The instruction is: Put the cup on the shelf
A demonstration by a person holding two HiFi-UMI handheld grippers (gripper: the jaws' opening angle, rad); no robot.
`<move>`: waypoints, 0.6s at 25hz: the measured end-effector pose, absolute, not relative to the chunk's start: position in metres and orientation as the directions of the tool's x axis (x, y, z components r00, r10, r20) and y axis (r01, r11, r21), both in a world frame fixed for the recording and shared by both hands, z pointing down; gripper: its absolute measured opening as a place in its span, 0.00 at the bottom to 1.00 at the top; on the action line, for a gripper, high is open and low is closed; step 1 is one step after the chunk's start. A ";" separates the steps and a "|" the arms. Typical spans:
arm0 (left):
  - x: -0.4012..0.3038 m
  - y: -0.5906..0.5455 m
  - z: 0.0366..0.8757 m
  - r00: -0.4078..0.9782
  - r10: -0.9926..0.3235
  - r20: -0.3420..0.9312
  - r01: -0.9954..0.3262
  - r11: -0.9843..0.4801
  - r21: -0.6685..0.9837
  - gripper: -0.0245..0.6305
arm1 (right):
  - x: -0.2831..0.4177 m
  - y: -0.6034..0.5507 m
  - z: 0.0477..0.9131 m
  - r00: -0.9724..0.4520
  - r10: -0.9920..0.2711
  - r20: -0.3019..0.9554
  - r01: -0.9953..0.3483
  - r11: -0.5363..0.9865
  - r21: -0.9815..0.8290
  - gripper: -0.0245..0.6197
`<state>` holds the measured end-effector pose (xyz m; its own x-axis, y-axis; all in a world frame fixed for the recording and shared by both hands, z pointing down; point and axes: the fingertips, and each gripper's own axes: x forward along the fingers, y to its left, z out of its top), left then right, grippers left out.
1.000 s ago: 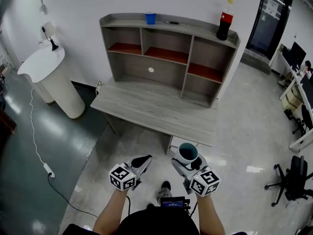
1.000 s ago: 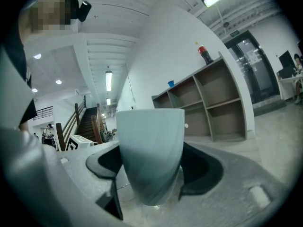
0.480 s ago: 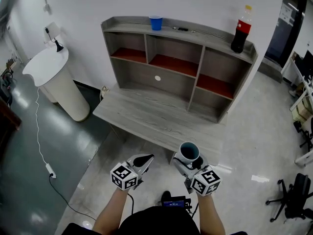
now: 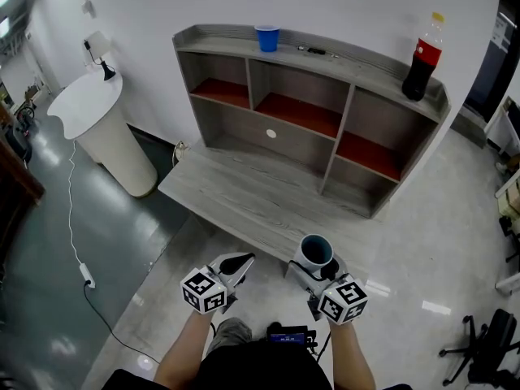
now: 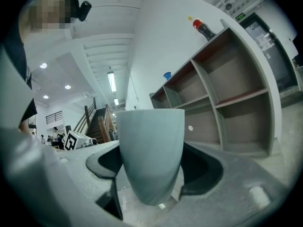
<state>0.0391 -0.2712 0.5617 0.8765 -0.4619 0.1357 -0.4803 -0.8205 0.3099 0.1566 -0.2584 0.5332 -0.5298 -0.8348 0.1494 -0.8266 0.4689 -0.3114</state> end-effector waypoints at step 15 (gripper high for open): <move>0.060 -0.362 0.564 0.898 -0.425 0.113 -0.437 -0.839 0.324 0.04 | 0.176 -0.337 0.536 -0.486 -0.860 0.158 -0.852 0.425 -0.305 0.60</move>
<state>0.0600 -0.3617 0.5643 0.8982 -0.4247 0.1130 -0.4374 -0.8387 0.3245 0.1759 -0.3368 0.5356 -0.4860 -0.8595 0.1583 -0.8519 0.4255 -0.3052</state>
